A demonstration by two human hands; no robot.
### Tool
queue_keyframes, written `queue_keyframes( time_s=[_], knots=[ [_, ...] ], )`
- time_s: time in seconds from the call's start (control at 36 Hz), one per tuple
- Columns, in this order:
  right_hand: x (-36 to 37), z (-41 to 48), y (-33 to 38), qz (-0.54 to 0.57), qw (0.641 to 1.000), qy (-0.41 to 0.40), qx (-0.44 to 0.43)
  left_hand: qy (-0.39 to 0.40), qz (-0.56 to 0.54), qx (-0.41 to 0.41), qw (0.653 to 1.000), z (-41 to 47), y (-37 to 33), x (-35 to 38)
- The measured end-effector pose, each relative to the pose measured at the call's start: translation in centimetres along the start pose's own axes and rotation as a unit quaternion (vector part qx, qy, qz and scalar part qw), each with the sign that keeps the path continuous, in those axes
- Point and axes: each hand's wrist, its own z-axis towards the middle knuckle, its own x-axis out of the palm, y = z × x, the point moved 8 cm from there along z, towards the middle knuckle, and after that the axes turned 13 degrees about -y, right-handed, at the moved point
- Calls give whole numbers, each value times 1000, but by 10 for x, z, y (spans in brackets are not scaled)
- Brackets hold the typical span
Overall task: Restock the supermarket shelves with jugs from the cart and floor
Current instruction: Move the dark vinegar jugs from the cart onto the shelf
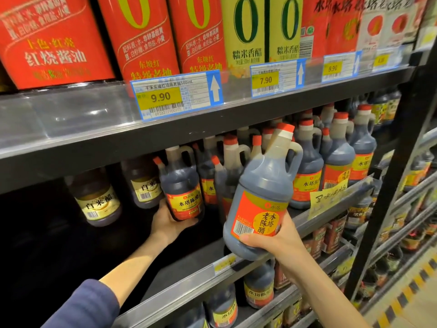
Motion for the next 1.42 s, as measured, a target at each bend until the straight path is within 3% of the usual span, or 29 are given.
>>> queue_keyframes(
  time_s=[0.25,0.61,0.78,0.83,0.97,1.11,1.25,1.42],
  knots=[
    [-4,4,-5,29,999,-11,21,54,4,0,999,8,-1,2],
    [-9,6,-8,25,999,-15,31,65,-30,-7,997,-9,-17,1],
    [-6,5,-5,23,999,-18,25,-5,-102,-65,993,-54,-41,-14],
    [-4,5,-3,23,999,-21,22,37,-97,-47,994,-72,-52,-10],
    [6,-3,-3,44,999,-30,7,152,-35,89,984,-108,-97,6],
    [18,-14,5,58,996,-35,-50,201,-68,100,972,-118,-131,12],
    [30,-29,15,29,991,-35,-128,184,-109,102,971,-118,-138,6],
    [47,-24,9,-23,989,-16,-145,168,-102,102,975,-107,-125,-14]
  ],
)
